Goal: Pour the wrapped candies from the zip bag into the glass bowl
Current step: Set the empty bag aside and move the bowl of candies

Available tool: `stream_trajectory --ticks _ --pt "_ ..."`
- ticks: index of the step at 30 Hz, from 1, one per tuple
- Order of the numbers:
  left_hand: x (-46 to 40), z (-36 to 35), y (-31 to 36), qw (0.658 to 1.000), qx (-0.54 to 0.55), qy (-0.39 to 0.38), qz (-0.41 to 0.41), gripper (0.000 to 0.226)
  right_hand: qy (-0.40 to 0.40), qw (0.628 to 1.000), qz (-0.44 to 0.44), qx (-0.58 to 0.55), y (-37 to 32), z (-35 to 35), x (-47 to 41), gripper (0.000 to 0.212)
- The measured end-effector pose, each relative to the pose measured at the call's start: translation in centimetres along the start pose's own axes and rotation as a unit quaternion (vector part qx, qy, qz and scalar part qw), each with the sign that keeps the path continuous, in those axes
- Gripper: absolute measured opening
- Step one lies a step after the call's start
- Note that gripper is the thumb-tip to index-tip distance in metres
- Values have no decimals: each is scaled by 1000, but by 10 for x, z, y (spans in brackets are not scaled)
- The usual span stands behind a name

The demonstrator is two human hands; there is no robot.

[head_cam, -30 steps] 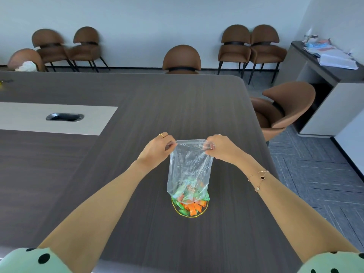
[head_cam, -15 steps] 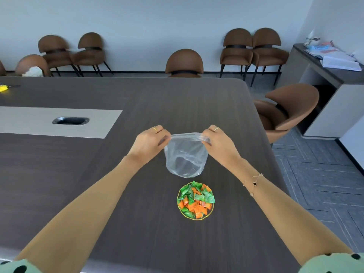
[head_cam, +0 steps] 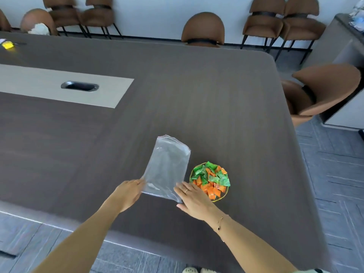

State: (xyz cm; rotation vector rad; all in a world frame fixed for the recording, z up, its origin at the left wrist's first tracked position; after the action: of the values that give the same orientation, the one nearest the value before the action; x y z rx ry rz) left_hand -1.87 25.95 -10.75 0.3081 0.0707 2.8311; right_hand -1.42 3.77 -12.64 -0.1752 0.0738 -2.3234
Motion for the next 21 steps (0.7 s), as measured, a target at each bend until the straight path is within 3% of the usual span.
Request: stream_trajectory --ticks 3,7,14,21 --pt "10 -33 2 991 -3 -119 55 55 -47 999 13 -20 -15 -31 10 55" --pt "17 -63 -1 980 33 -178 87 61 -69 997 9 -33 -23 -46 12 55" --pt "20 -75 0 979 -42 -180 88 56 -85 995 -18 -52 -25 -47 12 53" --pt "7 -27 -11 981 -84 -102 142 44 32 988 -74 -129 19 5 12 42"
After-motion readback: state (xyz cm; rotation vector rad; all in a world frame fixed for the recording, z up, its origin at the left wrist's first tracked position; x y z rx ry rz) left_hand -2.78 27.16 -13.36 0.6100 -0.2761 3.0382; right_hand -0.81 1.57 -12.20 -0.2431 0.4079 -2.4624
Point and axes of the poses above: each hand's wrist, its own x-axis away from the middle knuckle, its own z-axis out of the back of the hand, y = z × x, the point moved 5 cm from there along -x, towards the middle knuckle, and after that the axes turned 5 degrees about y, right-handed, at the moved point
